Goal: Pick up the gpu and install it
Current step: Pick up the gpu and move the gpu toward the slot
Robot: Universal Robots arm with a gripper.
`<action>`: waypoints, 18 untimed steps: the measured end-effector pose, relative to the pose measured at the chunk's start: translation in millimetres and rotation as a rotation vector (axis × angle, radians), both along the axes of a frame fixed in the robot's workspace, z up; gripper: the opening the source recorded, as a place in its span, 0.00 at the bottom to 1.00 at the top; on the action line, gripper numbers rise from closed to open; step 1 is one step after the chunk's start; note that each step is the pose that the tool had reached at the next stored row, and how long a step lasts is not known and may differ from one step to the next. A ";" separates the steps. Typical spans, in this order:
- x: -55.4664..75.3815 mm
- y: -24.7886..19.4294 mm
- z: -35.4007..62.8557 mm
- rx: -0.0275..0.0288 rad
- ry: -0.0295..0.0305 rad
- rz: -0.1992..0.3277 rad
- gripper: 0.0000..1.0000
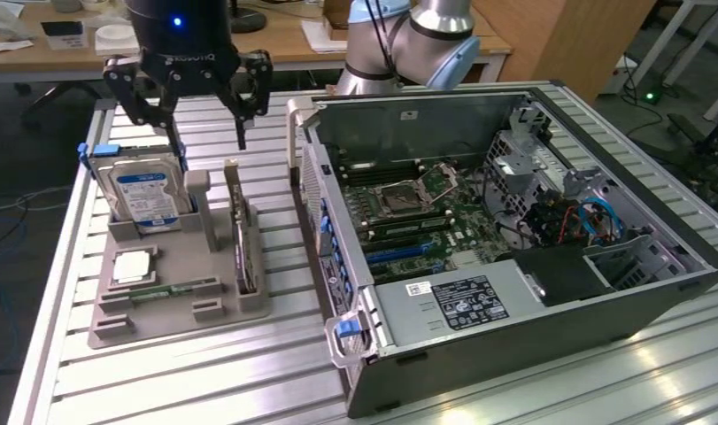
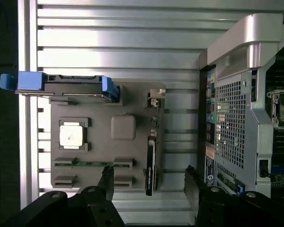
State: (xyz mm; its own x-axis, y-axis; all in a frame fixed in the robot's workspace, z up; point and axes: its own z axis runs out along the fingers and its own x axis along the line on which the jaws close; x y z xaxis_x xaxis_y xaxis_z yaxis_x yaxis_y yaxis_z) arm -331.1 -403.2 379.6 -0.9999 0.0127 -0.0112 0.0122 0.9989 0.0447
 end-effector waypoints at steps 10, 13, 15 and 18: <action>1.3 -6.5 -16.0 -0.0072 0.0007 0.013 0.71; 1.9 -6.5 -21.5 -0.0072 0.0013 0.022 0.71; 2.0 -6.6 -25.2 -0.0071 0.0012 0.022 0.71; 2.0 -6.7 -30.5 -0.0071 0.0012 0.023 0.71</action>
